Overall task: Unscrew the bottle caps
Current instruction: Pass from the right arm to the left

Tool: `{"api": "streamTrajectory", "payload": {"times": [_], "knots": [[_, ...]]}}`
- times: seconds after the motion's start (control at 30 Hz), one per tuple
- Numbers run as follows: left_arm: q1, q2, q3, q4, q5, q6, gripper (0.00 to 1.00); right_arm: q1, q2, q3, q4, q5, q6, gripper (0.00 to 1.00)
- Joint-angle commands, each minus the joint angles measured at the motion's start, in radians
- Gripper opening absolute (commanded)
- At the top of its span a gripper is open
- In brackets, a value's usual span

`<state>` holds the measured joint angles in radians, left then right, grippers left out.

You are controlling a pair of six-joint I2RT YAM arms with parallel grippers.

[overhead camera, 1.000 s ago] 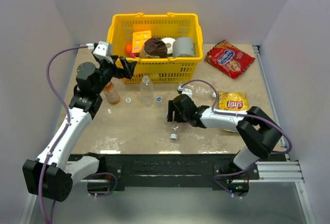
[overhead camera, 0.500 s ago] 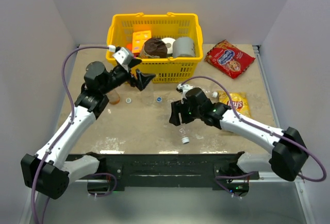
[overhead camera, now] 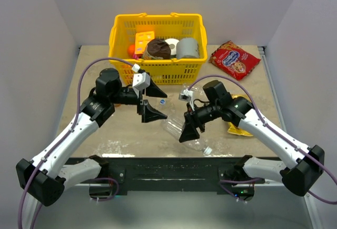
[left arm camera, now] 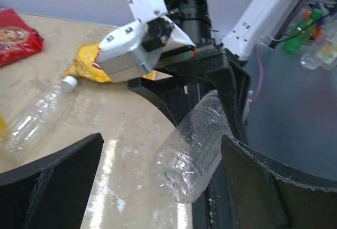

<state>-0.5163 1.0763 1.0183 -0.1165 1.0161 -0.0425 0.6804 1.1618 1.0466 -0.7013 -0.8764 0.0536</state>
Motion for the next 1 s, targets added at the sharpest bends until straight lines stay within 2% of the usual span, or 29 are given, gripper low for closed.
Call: {"api": "streamTrajectory", "payload": {"times": [0.0, 0.07, 0.17, 0.3, 0.43, 0.57, 0.7, 0.77, 0.97], "knots": [[-0.016, -0.05, -0.01, -0.133, 0.107, -0.016, 1.0, 0.008, -0.024, 0.064, -0.072, -0.182, -0.049, 0.49], [-0.03, -0.05, -0.021, -0.155, 0.176, -0.022, 1.0, 0.022, -0.022, 0.073, -0.095, -0.19, -0.084, 0.49], [-0.053, -0.055, -0.032, -0.167, 0.19, -0.037, 1.0, 0.059, -0.014, 0.084, -0.119, -0.161, -0.093, 0.48], [-0.108, -0.021, -0.026, -0.233, 0.174, -0.022, 1.0, 0.085, 0.006, 0.121, -0.135, -0.141, -0.11, 0.46], [-0.159, 0.02, -0.001, -0.311, 0.079, 0.026, 1.0, 0.088, 0.012, 0.147, -0.124, -0.128, -0.106, 0.46], [-0.2, 0.06, 0.02, -0.351, 0.075, 0.058, 0.99, 0.088, 0.024, 0.164, -0.122, -0.082, -0.106, 0.46], [-0.226, 0.083, 0.029, -0.351, 0.072, 0.076, 0.91, 0.09, 0.048, 0.173, -0.141, -0.067, -0.126, 0.46], [-0.226, 0.089, 0.023, -0.335, 0.067, 0.07, 0.83, 0.088, 0.055, 0.171, -0.147, -0.062, -0.135, 0.46], [-0.226, 0.105, 0.02, -0.292, 0.073, 0.056, 0.8, 0.09, 0.065, 0.167, -0.145, -0.062, -0.15, 0.46]]}}
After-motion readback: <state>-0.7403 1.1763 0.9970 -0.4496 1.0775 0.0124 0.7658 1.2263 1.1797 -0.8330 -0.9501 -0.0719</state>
